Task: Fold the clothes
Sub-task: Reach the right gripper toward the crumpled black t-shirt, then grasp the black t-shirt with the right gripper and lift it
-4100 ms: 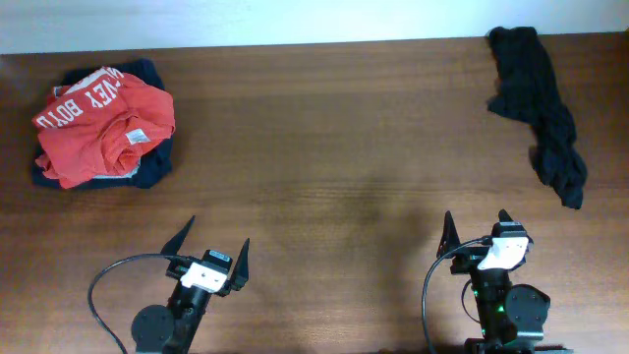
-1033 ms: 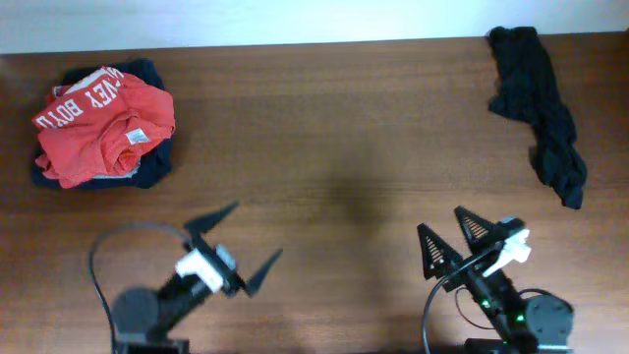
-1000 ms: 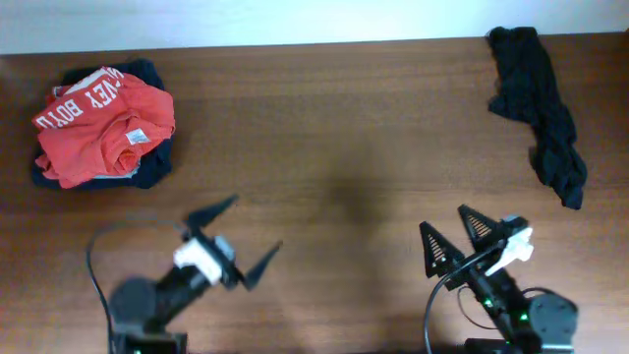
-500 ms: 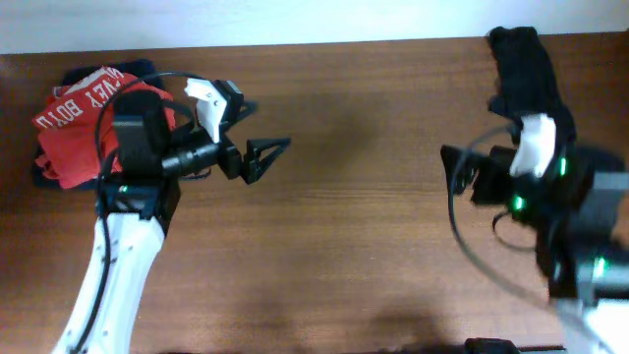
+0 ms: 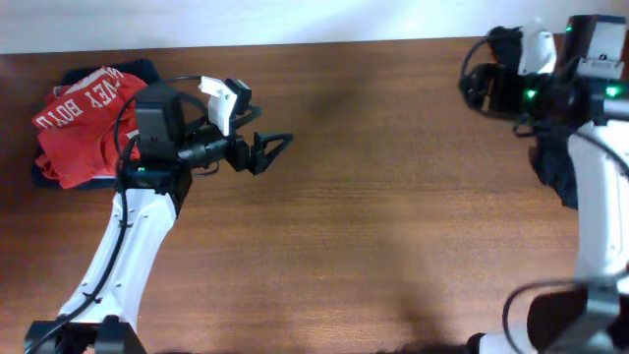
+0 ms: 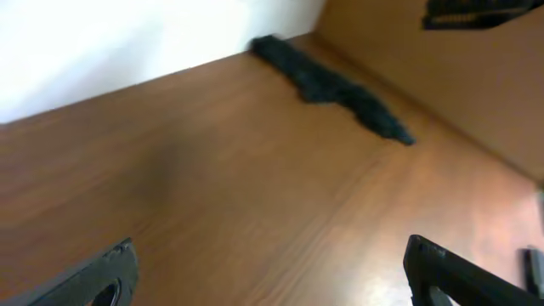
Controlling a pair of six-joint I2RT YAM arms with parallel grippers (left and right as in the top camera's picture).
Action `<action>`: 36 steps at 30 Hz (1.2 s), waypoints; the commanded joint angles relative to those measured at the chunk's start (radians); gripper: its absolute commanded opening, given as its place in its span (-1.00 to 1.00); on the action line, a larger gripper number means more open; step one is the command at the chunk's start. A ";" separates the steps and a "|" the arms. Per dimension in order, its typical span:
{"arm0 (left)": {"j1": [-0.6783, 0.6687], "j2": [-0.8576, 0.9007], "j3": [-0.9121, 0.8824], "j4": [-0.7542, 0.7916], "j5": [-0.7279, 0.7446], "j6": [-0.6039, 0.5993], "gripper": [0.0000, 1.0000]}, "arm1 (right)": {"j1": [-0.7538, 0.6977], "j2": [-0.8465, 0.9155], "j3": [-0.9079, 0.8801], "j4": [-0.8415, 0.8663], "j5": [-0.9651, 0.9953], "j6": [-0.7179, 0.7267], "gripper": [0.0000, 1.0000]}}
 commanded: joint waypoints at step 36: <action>-0.279 0.167 0.027 -0.018 -0.470 -0.011 0.69 | -0.312 0.496 0.015 0.097 0.375 0.182 0.26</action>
